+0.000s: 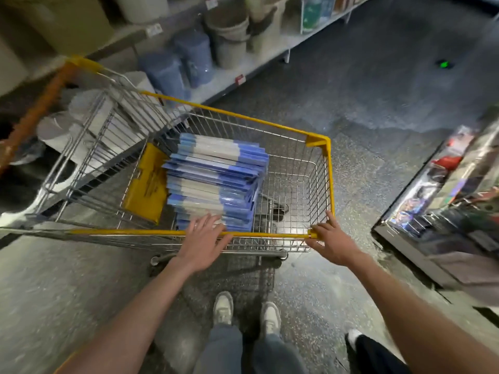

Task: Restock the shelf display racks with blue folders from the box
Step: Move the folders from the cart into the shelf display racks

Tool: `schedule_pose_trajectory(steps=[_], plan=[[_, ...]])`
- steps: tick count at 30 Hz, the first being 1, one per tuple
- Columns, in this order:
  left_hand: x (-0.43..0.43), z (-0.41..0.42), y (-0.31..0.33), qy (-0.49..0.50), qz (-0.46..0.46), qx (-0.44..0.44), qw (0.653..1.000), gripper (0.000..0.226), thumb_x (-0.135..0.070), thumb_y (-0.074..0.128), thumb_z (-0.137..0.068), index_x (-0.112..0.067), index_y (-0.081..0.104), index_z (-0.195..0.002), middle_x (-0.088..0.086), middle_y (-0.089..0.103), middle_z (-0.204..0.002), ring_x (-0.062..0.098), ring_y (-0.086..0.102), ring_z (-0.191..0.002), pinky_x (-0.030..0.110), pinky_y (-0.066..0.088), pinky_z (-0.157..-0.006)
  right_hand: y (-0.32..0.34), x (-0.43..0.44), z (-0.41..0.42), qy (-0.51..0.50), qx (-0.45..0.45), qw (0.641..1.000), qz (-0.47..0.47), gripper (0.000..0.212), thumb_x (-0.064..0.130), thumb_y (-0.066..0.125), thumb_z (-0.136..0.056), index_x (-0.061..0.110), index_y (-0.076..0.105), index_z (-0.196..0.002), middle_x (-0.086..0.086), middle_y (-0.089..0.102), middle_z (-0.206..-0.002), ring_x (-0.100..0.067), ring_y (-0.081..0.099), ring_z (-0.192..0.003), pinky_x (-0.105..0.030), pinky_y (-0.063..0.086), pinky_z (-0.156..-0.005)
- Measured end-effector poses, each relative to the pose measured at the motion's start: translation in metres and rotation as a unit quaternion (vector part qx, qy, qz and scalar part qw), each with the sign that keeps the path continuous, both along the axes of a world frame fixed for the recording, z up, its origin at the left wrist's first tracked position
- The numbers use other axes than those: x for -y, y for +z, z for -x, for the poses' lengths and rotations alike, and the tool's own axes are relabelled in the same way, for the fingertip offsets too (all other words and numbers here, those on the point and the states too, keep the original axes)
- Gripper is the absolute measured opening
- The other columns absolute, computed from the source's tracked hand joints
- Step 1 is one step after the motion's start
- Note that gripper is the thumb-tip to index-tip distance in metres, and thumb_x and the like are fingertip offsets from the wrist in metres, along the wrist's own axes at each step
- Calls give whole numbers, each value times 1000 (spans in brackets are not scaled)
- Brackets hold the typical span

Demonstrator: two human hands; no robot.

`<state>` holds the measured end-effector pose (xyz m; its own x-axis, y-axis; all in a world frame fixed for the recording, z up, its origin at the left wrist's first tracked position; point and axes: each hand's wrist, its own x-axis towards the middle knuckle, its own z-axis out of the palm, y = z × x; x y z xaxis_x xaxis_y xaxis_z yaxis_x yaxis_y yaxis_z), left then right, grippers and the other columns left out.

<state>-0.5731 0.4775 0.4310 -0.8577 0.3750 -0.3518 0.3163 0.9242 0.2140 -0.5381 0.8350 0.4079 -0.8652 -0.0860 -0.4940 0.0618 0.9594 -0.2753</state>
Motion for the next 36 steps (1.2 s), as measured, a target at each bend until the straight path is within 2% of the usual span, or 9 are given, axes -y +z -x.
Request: schedule_pose_trajectory(steps=[6, 16, 20, 24, 28, 29, 32, 33, 36], plan=[[-68, 34, 4, -72, 33, 28, 996, 64, -65, 18, -99, -28, 50, -140, -5, 42, -155, 15, 36, -143, 41, 22, -117, -2, -51, -19, -54, -2, 999, -5, 62, 47, 39, -104, 7, 36, -151, -10, 38, -156, -32, -15, -152, -43, 5, -122], [-134, 95, 7, -171, 66, 7, 983, 54, -64, 30, -101, -25, 62, -119, 0, 66, -126, 20, 58, -118, 39, 39, -103, -20, -86, -53, -129, -88, 987, -23, 64, 55, 31, -101, 17, 41, -150, -1, 42, -155, -30, -13, -152, -40, 6, -123], [-161, 117, 12, -225, 65, -9, 972, 51, -61, 31, -102, -24, 62, -120, 1, 67, -125, 22, 59, -117, 39, 39, -100, -27, -96, -57, -186, -98, 978, -6, 63, 56, 34, -99, 16, 46, -147, -2, 42, -155, -32, -13, -152, -34, -8, -115], [-190, 134, 16, -276, 90, -4, 957, 54, -59, 28, -103, -21, 56, -131, 5, 62, -134, 25, 55, -125, 40, 36, -104, -35, -107, -61, -238, -108, 965, 16, 58, 50, 41, -100, 11, 51, -142, -5, 48, -151, -33, -8, -153, -42, 1, -122], [-218, 145, 14, -323, 89, -10, 942, 55, -58, 25, -104, -20, 57, -129, 5, 62, -132, 25, 55, -123, 41, 34, -106, -36, -122, -69, -263, -108, 958, 45, 90, 76, 20, -90, 7, 59, -132, -11, 58, -137, -41, 4, -152, -45, -2, -122], [-225, 148, 12, -331, 86, -11, 940, 57, -58, 24, -104, -20, 58, -128, 5, 63, -131, 25, 55, -122, 41, 34, -106, -33, -124, -70, -273, -108, 955, 51, 88, 76, 24, -90, 6, 59, -131, -12, 58, -136, -42, 4, -151, -44, -2, -122], [-244, 154, 4, -358, 92, -28, 929, 62, -62, 21, -103, -21, 57, -132, 6, 63, -132, 27, 56, -123, 42, 37, -104, -22, -131, -70, -322, -100, 940, 56, 50, 38, 50, -100, 5, 55, -137, -13, 49, -148, -39, -8, -152, -45, 4, -121], [-251, 155, 1, -367, 97, -34, 925, 62, -62, 20, -103, -22, 56, -133, 6, 63, -132, 27, 56, -123, 43, 38, -104, -20, -135, -71, -323, -97, 940, 52, 49, 36, 50, -101, 5, 53, -139, -14, 47, -150, -39, -8, -151, -43, 1, -122], [-271, 152, -4, -388, 97, -45, 916, 63, -64, 17, -102, -22, 56, -130, 4, 65, -127, 25, 60, -117, 45, 40, -104, -17, -151, -79, -311, -74, 946, 49, 75, 62, 29, -96, 5, 53, -140, -22, 48, -146, -41, 7, -151, -27, -24, -114]])
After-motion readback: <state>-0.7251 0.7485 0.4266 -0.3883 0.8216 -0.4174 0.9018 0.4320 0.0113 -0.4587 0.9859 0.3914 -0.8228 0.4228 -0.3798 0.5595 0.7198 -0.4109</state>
